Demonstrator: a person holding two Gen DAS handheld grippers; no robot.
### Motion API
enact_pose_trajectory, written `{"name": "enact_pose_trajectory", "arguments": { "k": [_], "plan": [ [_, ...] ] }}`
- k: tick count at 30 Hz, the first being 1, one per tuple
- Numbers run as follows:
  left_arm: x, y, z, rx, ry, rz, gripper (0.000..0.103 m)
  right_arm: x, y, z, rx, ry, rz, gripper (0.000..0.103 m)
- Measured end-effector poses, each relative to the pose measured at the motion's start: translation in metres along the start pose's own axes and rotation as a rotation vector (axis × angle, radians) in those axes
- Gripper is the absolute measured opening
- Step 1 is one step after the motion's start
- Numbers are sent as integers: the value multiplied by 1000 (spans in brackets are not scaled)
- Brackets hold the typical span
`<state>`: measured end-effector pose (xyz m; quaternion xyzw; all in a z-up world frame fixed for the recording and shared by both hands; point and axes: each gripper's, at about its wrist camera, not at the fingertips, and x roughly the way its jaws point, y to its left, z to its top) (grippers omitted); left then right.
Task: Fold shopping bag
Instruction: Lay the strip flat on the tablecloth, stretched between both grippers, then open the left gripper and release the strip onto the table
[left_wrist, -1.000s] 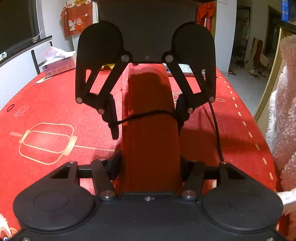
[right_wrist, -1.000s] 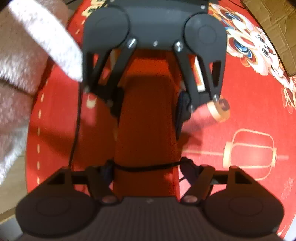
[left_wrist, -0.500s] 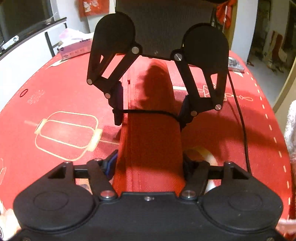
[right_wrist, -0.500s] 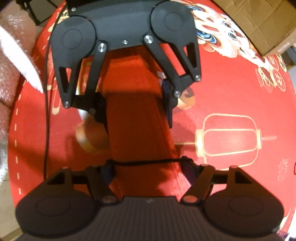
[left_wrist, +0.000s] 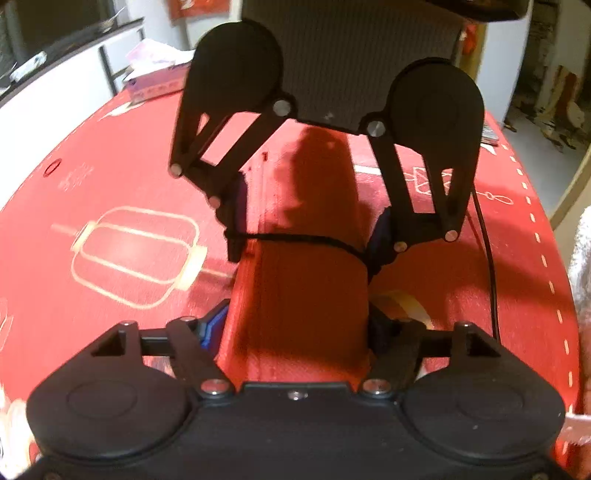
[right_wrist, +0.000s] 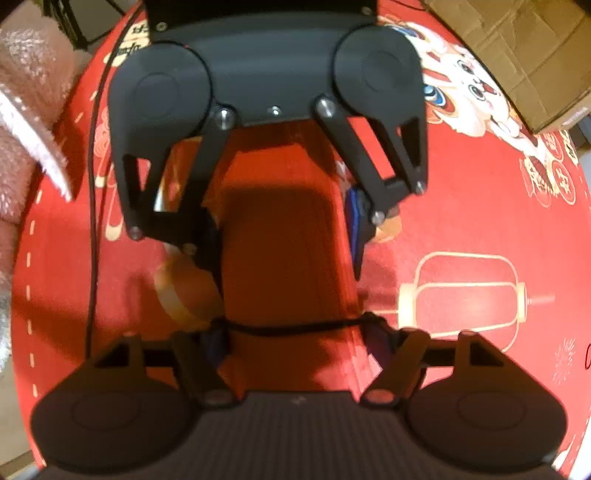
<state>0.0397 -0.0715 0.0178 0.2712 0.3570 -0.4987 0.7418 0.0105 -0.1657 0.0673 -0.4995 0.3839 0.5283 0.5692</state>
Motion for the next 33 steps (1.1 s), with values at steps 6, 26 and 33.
{"name": "enact_pose_trajectory", "arguments": {
  "k": [6,26,33],
  "plan": [
    [-28,6,-1,-109,-9,47,91,-8,8,-16,39,-57,-27,74],
    [-9,31,30,-364,5,194,103,-25,49,-54,67,-122,-148,74],
    [-6,38,21,-417,88,227,103,-31,61,-72,65,-140,-165,73]
  ]
}}
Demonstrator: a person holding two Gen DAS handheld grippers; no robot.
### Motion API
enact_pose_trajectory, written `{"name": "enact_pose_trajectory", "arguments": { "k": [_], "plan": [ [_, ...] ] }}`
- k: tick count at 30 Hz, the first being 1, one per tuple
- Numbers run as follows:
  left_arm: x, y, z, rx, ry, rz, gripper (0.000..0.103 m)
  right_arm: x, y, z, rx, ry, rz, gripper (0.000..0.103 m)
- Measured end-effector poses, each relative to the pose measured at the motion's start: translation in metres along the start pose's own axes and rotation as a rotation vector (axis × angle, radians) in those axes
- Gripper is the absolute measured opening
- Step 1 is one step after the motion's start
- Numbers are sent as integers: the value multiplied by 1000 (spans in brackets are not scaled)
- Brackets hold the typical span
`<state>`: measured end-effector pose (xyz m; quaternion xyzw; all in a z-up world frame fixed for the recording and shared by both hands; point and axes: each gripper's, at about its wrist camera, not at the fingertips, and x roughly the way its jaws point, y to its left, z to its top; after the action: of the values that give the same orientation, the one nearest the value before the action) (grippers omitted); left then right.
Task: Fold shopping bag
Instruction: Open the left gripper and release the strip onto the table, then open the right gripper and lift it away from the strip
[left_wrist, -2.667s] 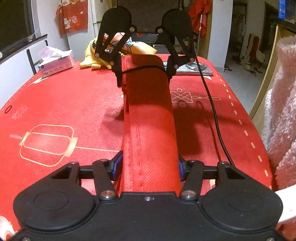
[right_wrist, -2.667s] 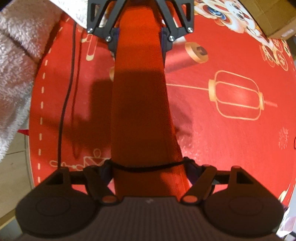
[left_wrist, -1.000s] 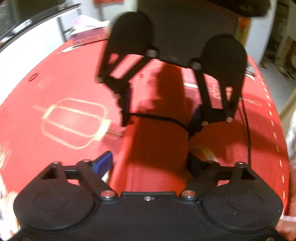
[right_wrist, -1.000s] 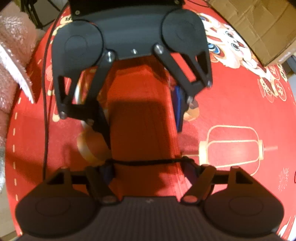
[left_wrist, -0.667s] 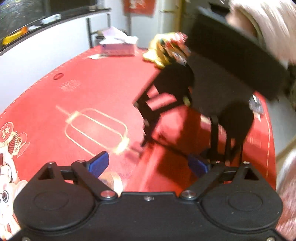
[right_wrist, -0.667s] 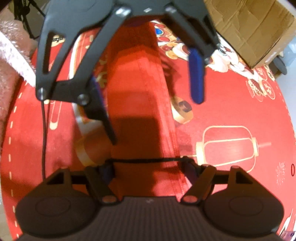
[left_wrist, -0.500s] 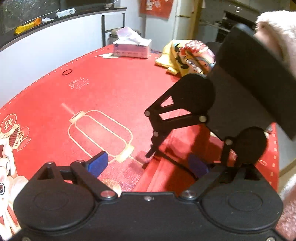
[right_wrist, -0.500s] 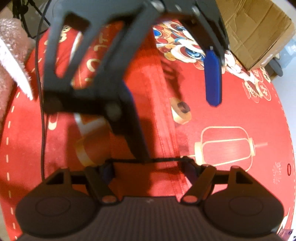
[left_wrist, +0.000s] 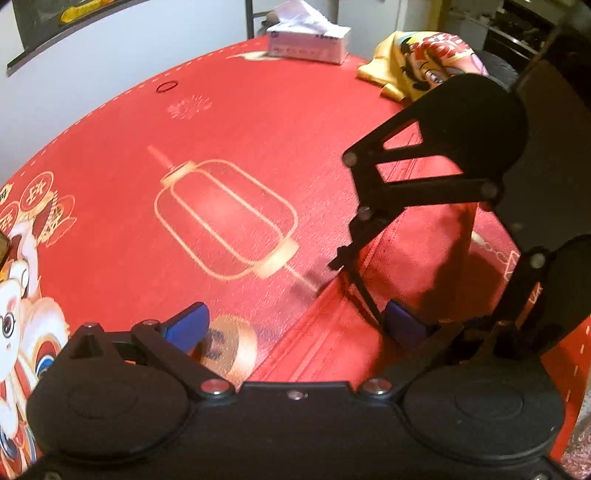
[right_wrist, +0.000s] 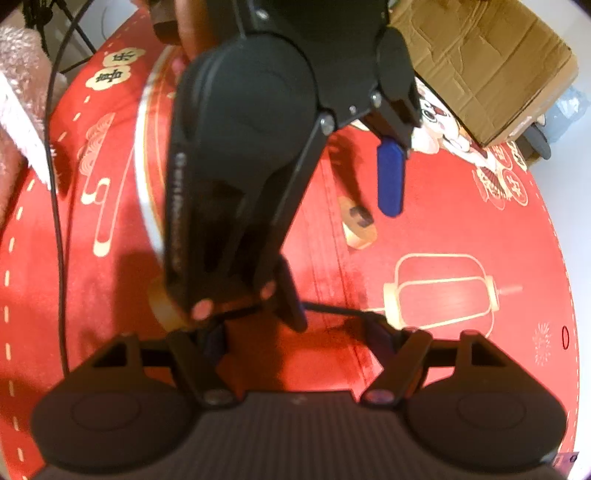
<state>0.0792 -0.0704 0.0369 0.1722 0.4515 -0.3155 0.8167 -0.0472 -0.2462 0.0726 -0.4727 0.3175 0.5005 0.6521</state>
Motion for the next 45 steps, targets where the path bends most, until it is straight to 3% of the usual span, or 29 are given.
{"name": "enact_pose_trajectory", "arguments": {
  "k": [3,4,10,12,15,21,26,28,32,34,38,41,45],
  "plan": [
    [4,-1,-2,17,15,21,103,-6,4,-8,-5,5,-9,73],
    [5,-1,-3,9,17,22,103,-9,6,-11,-9,6,-14,78],
    [11,3,-4,-18,25,0,103,40,-27,25,-35,20,-43,79],
    [13,0,-6,-12,25,0,103,43,-35,36,-42,56,-24,101],
    [14,-2,-8,-26,17,-5,103,43,-40,47,-37,90,-50,102],
    [11,-3,-13,-48,-11,-5,103,10,-61,25,379,12,-305,102],
    [9,-3,-18,-95,-29,2,103,15,-64,9,755,56,-626,102],
    [7,-4,-19,-107,-37,7,103,19,-61,5,872,38,-641,102],
    [-7,-15,-17,-51,-85,39,103,-8,-40,0,1102,-113,-559,102],
    [-15,-22,-16,-15,-109,58,103,-17,-32,2,1166,-174,-578,102],
    [-36,-32,-22,-5,-144,72,103,-20,-28,-7,1231,-166,-676,102],
    [-43,-37,-30,-2,-153,78,103,-20,-33,-22,1333,-187,-660,102],
    [-48,-51,-37,167,-131,81,103,-20,-38,-47,1534,-259,-587,102]
  ]
}}
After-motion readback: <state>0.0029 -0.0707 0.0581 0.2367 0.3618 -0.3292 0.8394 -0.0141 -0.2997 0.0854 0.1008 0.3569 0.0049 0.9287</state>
